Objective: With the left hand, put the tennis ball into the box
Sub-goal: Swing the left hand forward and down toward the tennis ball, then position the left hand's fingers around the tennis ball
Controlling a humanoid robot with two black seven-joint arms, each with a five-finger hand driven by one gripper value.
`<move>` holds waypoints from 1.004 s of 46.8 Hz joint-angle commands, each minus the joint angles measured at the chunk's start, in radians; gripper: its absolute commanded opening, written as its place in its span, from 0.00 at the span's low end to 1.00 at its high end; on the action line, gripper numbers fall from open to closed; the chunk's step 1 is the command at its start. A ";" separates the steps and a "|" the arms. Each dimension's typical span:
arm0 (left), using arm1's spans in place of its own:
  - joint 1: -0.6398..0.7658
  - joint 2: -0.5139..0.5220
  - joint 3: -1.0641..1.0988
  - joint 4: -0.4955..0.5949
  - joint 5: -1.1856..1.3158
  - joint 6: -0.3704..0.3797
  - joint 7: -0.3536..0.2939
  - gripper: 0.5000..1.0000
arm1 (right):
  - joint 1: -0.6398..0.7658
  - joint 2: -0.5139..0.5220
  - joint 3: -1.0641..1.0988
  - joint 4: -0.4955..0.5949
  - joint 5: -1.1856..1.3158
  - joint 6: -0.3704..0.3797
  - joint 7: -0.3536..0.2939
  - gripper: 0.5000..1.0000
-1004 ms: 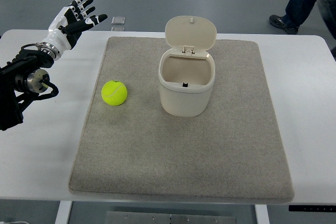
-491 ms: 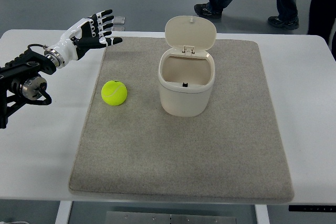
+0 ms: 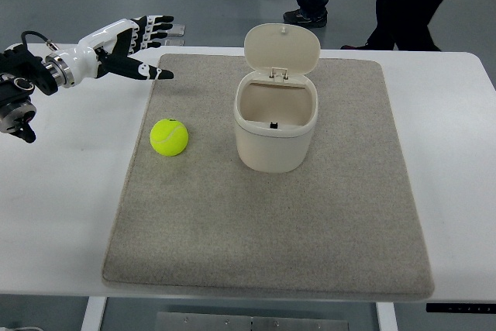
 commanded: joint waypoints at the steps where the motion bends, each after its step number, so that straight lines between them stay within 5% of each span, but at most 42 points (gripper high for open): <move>1: -0.020 0.014 0.014 -0.011 0.088 0.000 0.000 0.98 | 0.000 0.000 0.000 0.000 0.000 0.000 0.000 0.80; 47: -0.025 0.106 0.041 -0.143 0.645 0.006 -0.012 0.98 | 0.000 0.000 0.000 0.000 0.000 0.000 0.000 0.80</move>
